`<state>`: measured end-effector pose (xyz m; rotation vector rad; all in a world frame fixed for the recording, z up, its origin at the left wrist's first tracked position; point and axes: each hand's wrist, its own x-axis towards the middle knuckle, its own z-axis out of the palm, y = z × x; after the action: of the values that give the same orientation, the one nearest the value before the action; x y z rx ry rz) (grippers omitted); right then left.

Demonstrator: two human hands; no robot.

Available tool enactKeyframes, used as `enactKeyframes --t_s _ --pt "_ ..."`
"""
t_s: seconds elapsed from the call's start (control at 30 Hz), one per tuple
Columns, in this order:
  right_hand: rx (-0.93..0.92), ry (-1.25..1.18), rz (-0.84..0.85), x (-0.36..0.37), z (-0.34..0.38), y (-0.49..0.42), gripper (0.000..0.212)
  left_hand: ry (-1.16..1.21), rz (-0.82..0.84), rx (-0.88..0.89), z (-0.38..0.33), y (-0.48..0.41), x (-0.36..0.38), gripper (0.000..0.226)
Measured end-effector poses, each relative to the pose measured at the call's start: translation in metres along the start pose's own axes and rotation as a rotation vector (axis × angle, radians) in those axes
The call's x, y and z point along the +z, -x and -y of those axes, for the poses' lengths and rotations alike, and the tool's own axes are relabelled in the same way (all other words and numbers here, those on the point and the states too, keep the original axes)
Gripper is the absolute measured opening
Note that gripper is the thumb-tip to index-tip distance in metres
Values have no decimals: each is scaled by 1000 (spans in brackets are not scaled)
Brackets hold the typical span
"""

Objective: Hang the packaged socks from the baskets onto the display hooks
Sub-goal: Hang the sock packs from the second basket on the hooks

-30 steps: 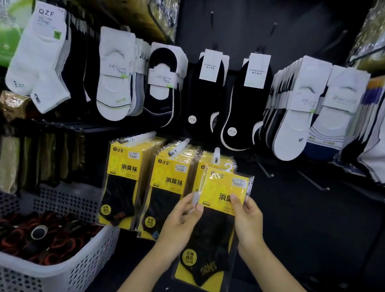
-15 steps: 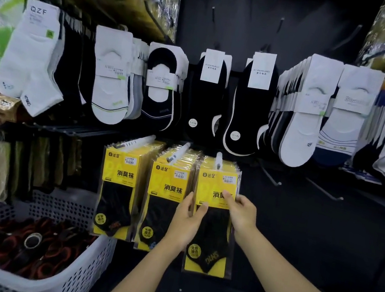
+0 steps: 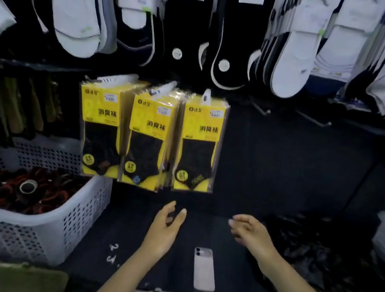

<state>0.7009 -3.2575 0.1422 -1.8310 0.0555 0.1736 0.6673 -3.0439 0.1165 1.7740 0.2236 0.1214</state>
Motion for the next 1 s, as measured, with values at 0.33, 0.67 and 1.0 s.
enactKeyframes --t_s 0.33,0.67,1.0 --pt "442 461 143 -38 -187 83 21 -141 298 -412 156 123 92 13" --pt "471 381 -1 -28 -225 100 54 -250 370 -466 189 142 89 46" --pt "418 266 113 -2 -200 95 59 -176 393 -503 180 139 88 61"
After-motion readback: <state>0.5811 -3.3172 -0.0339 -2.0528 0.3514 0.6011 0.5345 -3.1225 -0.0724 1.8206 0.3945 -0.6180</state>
